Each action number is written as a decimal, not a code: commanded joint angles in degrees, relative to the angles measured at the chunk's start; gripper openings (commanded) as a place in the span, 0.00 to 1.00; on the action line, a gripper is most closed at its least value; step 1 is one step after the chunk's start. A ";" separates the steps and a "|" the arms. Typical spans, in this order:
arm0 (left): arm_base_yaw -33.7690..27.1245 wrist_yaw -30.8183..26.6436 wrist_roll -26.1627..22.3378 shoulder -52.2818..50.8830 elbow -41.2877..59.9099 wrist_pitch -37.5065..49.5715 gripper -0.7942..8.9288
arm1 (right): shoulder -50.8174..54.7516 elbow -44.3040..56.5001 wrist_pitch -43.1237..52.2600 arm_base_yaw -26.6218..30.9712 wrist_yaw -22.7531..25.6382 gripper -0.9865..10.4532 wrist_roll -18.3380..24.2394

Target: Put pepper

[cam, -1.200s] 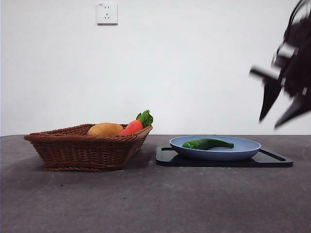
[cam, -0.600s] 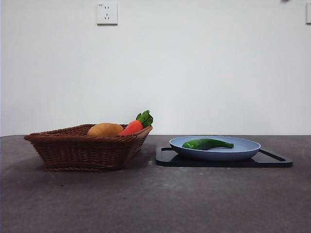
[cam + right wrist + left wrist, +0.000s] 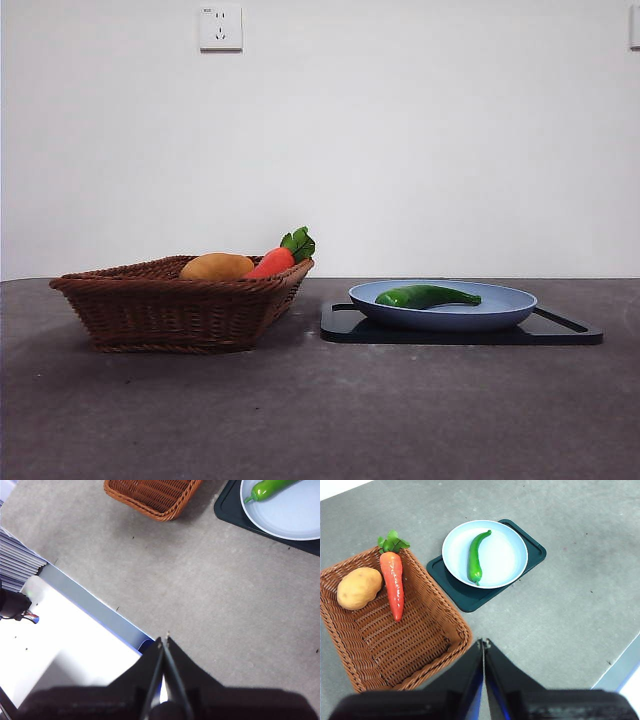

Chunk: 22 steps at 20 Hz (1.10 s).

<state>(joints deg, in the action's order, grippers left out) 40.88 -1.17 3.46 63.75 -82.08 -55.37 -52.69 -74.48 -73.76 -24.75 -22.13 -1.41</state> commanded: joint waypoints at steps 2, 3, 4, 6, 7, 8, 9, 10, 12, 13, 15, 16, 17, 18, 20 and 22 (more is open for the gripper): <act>0.28 -0.13 -0.52 0.50 -0.90 1.18 0.09 | -0.39 -1.07 0.39 -0.35 -0.20 0.10 0.90; 0.28 -0.13 -0.52 0.50 -0.90 1.42 0.09 | -0.39 -1.07 0.37 -0.35 -0.20 0.10 0.90; 0.28 -0.13 -0.52 0.50 -0.90 1.51 0.09 | -0.39 -1.07 0.39 -0.33 -0.17 0.10 0.90; 0.28 -0.13 -0.52 0.50 -0.90 1.81 0.09 | -0.39 -1.07 0.37 -0.35 -0.17 0.10 0.90; 0.28 -0.13 -0.52 0.50 -0.90 1.79 0.09 | -0.39 -1.07 0.39 -0.35 -0.17 0.10 0.90; 0.28 -0.13 -0.52 0.50 -0.90 1.79 0.09 | -0.39 -1.07 0.39 -0.35 -0.20 0.10 0.90; 0.28 -0.13 -0.52 0.50 -0.90 1.79 0.09 | -0.39 -1.07 0.37 -0.35 -0.17 0.10 0.90; 0.28 -0.13 -0.52 0.50 -0.90 1.88 0.09 | -0.39 -1.07 0.39 -0.35 -0.17 0.10 0.90; -0.02 -0.59 -0.94 0.35 -0.90 1.99 0.09 | -0.39 -1.07 0.37 -0.33 -0.15 0.10 0.90; -0.68 -1.84 -3.30 -0.02 -0.90 2.38 0.09 | -0.39 -1.07 0.39 -0.33 -0.11 0.10 0.90; -3.23 -3.08 -4.90 -1.33 -0.74 6.51 0.09 | -0.39 -1.07 0.37 -0.35 -0.11 0.10 0.90; -5.33 -3.08 -5.57 -2.45 -0.72 10.03 0.09 | -0.39 -1.07 0.37 -0.35 -0.11 0.10 0.90; -7.61 -2.95 -6.56 -3.67 -0.70 12.96 0.09 | -0.39 -1.07 0.37 -0.35 -0.11 0.10 0.90; -10.10 -2.93 -7.08 -5.11 -0.52 15.54 0.09 | -0.39 -1.07 0.37 -0.35 -0.11 0.10 0.90; -15.74 -2.86 -7.96 -9.11 1.88 21.88 0.09 | -0.39 -1.07 0.39 -0.33 -0.07 0.10 0.90; -21.16 -2.86 -8.00 -14.71 8.48 31.26 0.09 | -0.39 -1.07 0.37 -0.35 -0.07 0.10 0.90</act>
<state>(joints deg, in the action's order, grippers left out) 19.64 -3.99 -3.53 48.53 -73.36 -24.95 -52.69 -74.48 -73.73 -24.75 -22.11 -0.99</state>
